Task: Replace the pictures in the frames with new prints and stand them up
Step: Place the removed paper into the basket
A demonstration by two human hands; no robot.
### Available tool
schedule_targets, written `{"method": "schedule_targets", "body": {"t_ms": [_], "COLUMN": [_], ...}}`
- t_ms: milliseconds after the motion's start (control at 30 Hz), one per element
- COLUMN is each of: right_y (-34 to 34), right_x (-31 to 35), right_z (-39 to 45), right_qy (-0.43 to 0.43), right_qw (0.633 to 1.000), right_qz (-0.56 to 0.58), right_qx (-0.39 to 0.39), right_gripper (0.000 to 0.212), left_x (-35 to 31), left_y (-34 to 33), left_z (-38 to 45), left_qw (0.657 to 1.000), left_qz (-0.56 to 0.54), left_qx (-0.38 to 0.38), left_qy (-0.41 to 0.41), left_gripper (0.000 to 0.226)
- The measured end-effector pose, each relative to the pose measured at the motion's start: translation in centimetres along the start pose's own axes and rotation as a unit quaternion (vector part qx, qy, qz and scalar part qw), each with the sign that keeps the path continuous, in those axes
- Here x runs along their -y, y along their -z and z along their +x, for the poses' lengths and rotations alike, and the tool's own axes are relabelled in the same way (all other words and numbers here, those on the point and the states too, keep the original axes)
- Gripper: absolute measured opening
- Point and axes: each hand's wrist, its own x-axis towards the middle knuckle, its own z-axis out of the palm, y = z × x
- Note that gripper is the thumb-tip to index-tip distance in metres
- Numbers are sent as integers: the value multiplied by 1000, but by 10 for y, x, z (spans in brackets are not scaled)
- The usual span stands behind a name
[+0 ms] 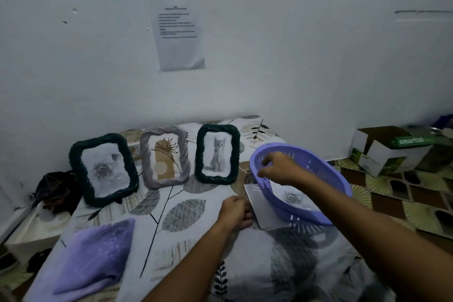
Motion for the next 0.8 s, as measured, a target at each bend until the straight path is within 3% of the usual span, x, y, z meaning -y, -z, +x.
{"method": "schedule_targets", "body": {"t_ms": [133,333,633,800], "right_y": [-5,-21,-29,-30], "right_x": [-16,-24,-27,-27], "right_z": [-13,-30,-35,-34], "right_qy": [-17,-9,-27,-30], "right_qw": [1000,1000,999,998], "right_qz": [18,15,39,47], "right_qx": [16,19,23,25], "right_gripper": [36,64,57,55], "left_x": [-5,-3,-8,-13], "left_y": [-11,-18,-24,-24], "left_z": [-5,1,4,1], "left_qw": [999,999,998,998], "left_qz": [-40,-45,-42,-30], "left_qx": [2,-10,-27,-19], "left_qy": [27,24,37,55], "left_gripper": [15,17,13,31]}}
